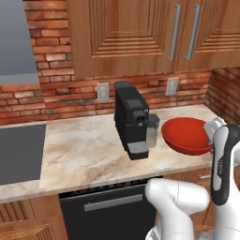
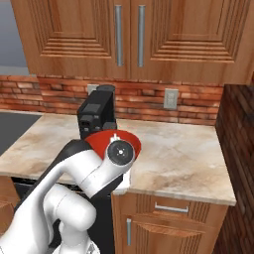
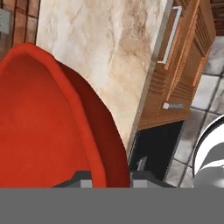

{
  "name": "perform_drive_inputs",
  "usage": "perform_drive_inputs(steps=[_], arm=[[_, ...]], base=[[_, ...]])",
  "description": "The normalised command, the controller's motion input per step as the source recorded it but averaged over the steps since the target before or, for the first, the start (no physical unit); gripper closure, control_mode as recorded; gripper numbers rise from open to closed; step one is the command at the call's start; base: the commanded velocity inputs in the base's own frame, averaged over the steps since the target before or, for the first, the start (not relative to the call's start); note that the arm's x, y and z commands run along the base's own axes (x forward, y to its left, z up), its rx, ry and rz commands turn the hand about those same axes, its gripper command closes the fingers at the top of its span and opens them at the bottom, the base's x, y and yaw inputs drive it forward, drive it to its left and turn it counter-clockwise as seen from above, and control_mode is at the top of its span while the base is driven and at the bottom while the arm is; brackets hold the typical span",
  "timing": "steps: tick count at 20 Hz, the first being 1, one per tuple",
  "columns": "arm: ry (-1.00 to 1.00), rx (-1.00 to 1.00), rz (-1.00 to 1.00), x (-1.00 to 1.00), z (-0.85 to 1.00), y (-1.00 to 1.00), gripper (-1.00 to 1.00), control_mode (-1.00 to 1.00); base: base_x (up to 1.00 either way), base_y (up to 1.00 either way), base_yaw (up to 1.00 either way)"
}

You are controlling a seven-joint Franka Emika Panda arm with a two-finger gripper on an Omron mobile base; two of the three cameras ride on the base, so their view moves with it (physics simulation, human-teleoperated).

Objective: Place the two vegetables and bowl onto the tray for setting up a vegetable dip station.

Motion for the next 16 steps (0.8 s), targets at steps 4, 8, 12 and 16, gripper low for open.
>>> perform_drive_inputs(steps=[4, 8, 12, 16], arm=[[0.0, 0.0, 0.0, 0.0, 0.0, 0.0, 1.0, 1.0], [0.0, 0.0, 0.0, 0.0, 0.0, 0.0, 1.0, 1.0], [0.0, 0.0, 0.0, 0.0, 0.0, 0.0, 1.0, 1.0], [0.0, 0.0, 0.0, 0.0, 0.0, 0.0, 1.0, 1.0]], base=[[-0.87, 0.29, 0.0], [-0.67, 0.9, 0.0], [-0.36, 1.0, 0.0], [-0.26, 1.0, 0.0]])
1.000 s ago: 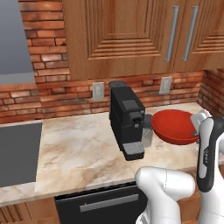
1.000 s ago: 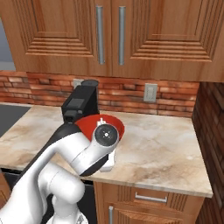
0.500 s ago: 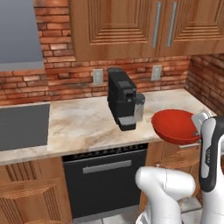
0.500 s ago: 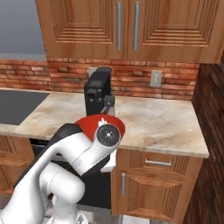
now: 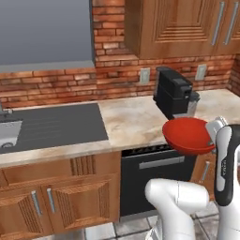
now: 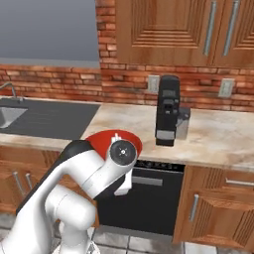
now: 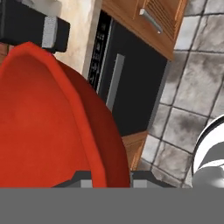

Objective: Place the two vegetables and bowl onto the tray for setting up a vegetable dip station.

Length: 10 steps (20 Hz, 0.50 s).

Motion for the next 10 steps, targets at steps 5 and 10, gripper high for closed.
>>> perform_drive_inputs(steps=[5, 10], arm=[[0.0, 0.0, 0.0, 0.0, 0.0, 0.0, 1.0, 1.0], [0.0, 0.0, 0.0, 0.0, 0.0, 0.0, 1.0, 1.0]], base=[[-0.22, 1.0, 0.0], [-0.11, 1.0, 0.0]])
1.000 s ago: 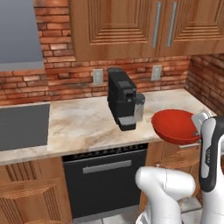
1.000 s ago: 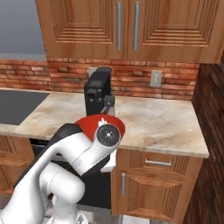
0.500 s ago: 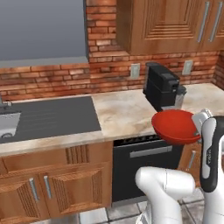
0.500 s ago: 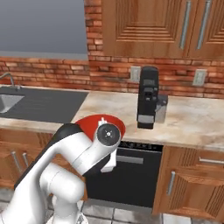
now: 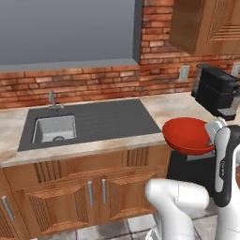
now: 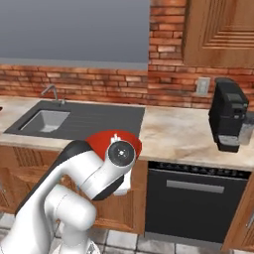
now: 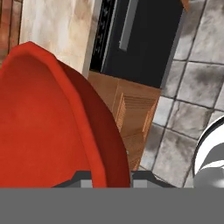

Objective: Place the two vegetables and bowl onto the tray for setting up a vegetable dip station.

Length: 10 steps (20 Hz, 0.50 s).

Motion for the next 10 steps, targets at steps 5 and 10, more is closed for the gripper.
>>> perform_drive_inputs(steps=[5, 10], arm=[[0.0, 0.0, 0.0, 0.0, 0.0, 0.0, 1.0, 1.0], [0.0, 0.0, 0.0, 0.0, 0.0, 0.0, 1.0, 1.0]], base=[[-0.06, 1.0, 0.0], [-0.03, 1.0, 0.0]])
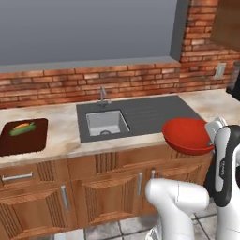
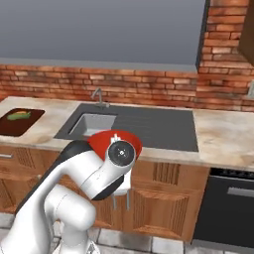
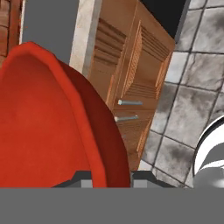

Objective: Place the two vegetables and bowl onto the tray for setting up a vegetable dip station.

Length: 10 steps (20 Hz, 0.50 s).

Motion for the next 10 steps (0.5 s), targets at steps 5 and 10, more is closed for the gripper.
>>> perform_drive_inputs(steps=[5, 10], arm=[[0.0, 0.0, 0.0, 0.0, 0.0, 0.0, 1.0, 1.0], [0.0, 0.0, 0.0, 0.0, 0.0, 0.0, 1.0, 1.0]], base=[[-0.01, 1.0, 0.0], [0.0, 1.0, 0.0]])
